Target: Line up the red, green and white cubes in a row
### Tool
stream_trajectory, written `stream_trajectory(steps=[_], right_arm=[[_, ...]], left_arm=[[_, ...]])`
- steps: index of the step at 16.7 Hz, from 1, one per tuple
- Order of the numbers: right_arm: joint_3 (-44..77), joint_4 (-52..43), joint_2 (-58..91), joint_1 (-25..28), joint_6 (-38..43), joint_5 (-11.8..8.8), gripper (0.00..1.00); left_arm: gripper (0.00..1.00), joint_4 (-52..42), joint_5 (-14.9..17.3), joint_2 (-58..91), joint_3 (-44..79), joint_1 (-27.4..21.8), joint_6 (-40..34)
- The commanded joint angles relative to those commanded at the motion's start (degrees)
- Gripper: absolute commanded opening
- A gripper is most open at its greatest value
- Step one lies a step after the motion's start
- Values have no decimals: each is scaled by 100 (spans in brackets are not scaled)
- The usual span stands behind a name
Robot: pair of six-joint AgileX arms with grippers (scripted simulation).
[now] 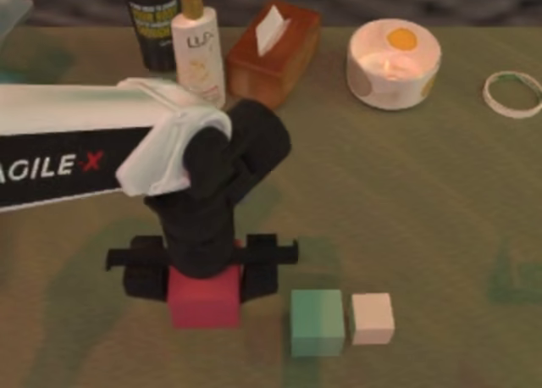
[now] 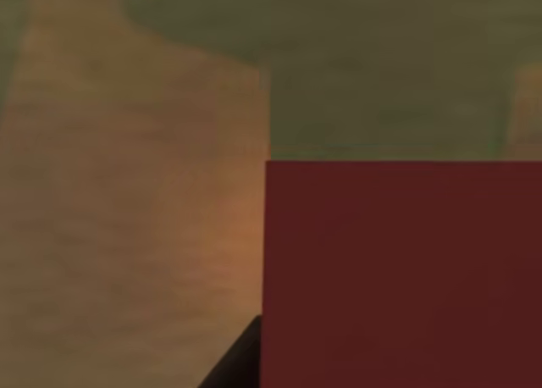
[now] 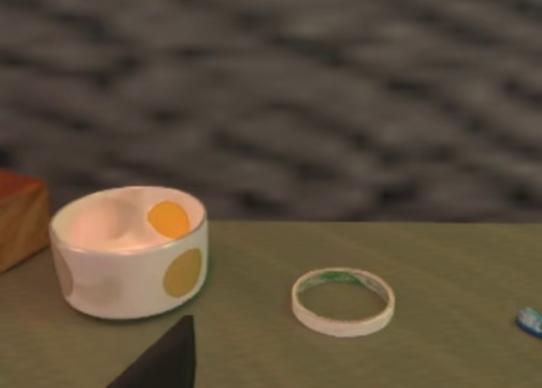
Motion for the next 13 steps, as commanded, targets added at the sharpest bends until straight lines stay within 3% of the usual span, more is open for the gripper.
stream_trajectory(steps=[5, 10, 13], right_arm=[[0, 0, 0, 0, 0, 0, 100], [0, 0, 0, 0, 0, 0, 100], [0, 0, 0, 0, 0, 0, 100]], left_arm=[[0, 1065, 6, 464, -562, 5, 3], [0, 1153, 6, 517, -619, 2, 3], [23, 1153, 6, 517, -619, 2, 3]])
